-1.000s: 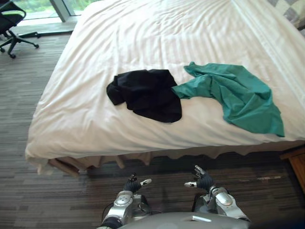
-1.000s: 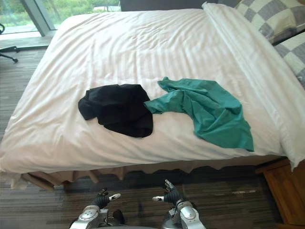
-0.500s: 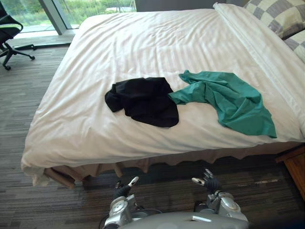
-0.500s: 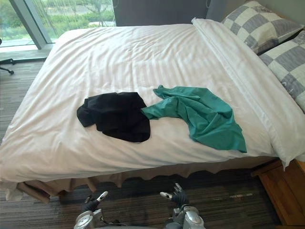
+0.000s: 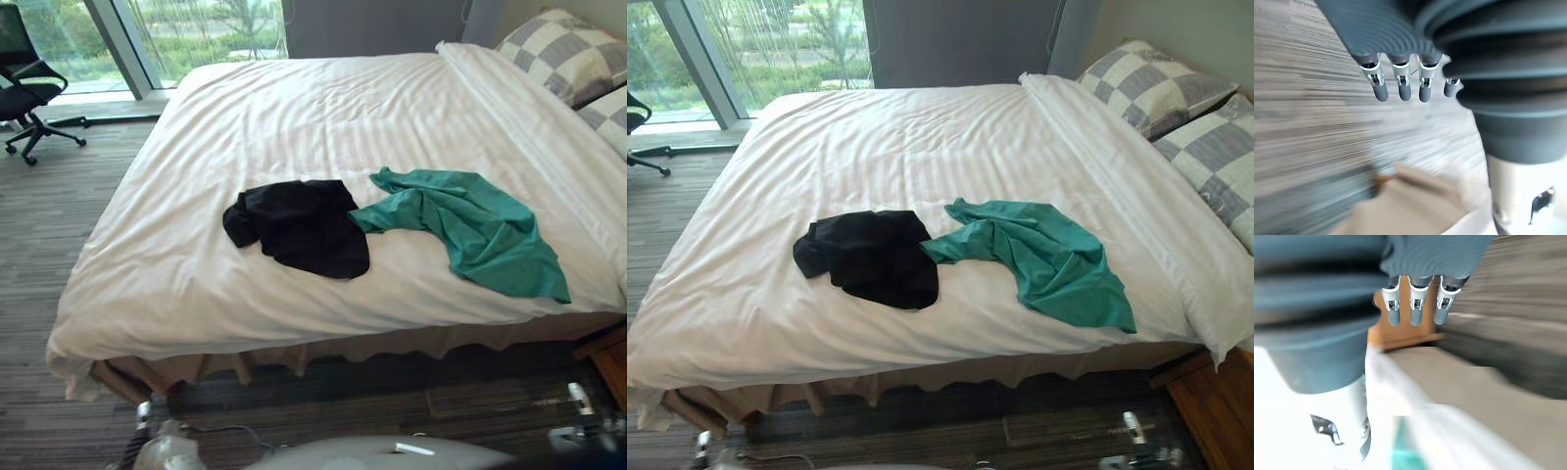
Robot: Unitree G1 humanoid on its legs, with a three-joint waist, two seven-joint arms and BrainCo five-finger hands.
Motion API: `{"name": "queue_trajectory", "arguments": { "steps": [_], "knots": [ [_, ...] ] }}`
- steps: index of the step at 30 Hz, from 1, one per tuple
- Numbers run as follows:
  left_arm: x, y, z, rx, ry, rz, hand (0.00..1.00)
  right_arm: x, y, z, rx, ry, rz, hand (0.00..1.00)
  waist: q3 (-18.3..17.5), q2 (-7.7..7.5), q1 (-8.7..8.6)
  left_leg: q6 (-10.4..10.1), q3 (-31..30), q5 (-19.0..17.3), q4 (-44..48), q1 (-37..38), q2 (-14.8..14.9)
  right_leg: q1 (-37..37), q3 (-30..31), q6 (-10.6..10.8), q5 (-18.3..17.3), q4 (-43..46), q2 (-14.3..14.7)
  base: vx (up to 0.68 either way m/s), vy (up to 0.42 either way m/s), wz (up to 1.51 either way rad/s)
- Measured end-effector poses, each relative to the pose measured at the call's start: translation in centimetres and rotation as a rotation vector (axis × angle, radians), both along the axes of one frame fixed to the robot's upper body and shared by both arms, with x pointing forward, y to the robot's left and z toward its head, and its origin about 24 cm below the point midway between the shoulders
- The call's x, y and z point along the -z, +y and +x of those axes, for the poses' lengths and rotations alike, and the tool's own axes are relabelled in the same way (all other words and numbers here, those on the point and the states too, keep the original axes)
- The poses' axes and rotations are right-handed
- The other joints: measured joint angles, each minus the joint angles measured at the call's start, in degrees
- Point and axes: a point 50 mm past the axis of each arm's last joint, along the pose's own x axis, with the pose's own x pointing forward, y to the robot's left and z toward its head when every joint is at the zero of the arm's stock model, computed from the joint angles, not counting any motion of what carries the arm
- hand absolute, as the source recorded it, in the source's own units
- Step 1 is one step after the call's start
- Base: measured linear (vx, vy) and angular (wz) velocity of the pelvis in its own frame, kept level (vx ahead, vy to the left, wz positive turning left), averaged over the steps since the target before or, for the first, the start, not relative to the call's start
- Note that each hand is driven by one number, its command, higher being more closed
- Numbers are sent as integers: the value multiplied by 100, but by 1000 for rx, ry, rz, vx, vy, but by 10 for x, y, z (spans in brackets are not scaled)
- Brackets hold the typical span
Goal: Tidy the bed and pick cloth on bed and put in laundry
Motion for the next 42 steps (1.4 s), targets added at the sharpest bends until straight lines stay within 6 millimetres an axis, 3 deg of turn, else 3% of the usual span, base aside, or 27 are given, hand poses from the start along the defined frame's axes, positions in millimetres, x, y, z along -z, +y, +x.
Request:
{"name": "queue_trajectory", "arguments": {
  "steps": [2,4,6,7,8,11,14,17,20,24,30,33,42],
  "knots": [
    [-26,25,8,13,-55,119,0,-36,-20,12,-47,-60,-154,0,-8,0,-10,-19,9,-13,18,27,26,-3,-3,-4,-12,-4,16,0,0,0],
    [-80,58,32,143,-132,359,0,-92,-33,37,-151,-147,-375,0,-20,-10,-42,-59,10,-52,131,3,91,-15,3,-4,-11,-23,50,-3,-20,-1],
    [-125,73,54,269,-176,560,0,-125,-35,50,-228,-184,-495,0,-87,-27,-64,-72,10,-62,172,-57,131,-62,10,-5,-10,-46,88,-15,-41,-3],
    [-137,76,59,302,-179,615,0,-132,-35,54,-246,-188,-516,0,-113,-33,-78,-75,12,-64,181,-77,140,-82,16,-6,-9,-52,97,-3,-35,-6],
    [-170,77,78,402,-206,771,0,-146,-35,65,-291,-181,-554,0,-134,-16,-125,-89,11,-74,205,-99,151,-88,40,0,14,-95,133,0,-34,-6],
    [-211,59,118,612,-219,979,0,-150,-35,79,-356,-130,-569,0,-156,-22,-219,-89,3,-76,215,-118,115,-100,133,-5,93,-209,195,-8,-23,-11],
    [-225,25,158,847,-192,1094,0,-144,-28,87,-449,-68,-573,0,-112,59,-389,-64,11,-87,216,-147,52,-120,222,0,172,-289,164,-13,4,-11],
    [-224,-8,186,1064,-133,1150,0,-136,-16,97,-556,-14,-580,0,-45,153,-548,-55,18,-86,215,-128,39,-117,314,1,189,-285,162,-11,-3,-12],
    [-212,-41,206,1282,-57,1175,0,-144,2,109,-660,-44,-625,0,72,208,-706,-50,38,-83,198,-49,48,-145,455,-1,190,-264,191,-33,-32,-22],
    [-203,-69,224,1456,48,1218,0,-149,24,123,-763,-85,-649,0,250,174,-732,-20,33,-99,212,-385,67,-594,575,-50,253,-155,219,-87,-30,-14],
    [-205,-77,250,1476,191,1249,0,-177,48,155,-818,-225,-707,0,978,48,-720,121,95,5,424,-1142,105,-1394,797,-141,491,-73,226,-98,-17,-9],
    [-210,-72,251,1447,231,1261,0,-187,53,154,-827,-264,-733,0,1157,91,-733,124,117,6,515,-1284,156,-1564,819,-152,485,13,242,-13,-21,-5],
    [-261,-30,239,1143,360,1460,0,-198,42,132,-791,-334,-723,0,1613,101,-698,134,83,14,654,-1676,268,-2098,832,-311,303,456,270,1,-7,0]
  ]
}}
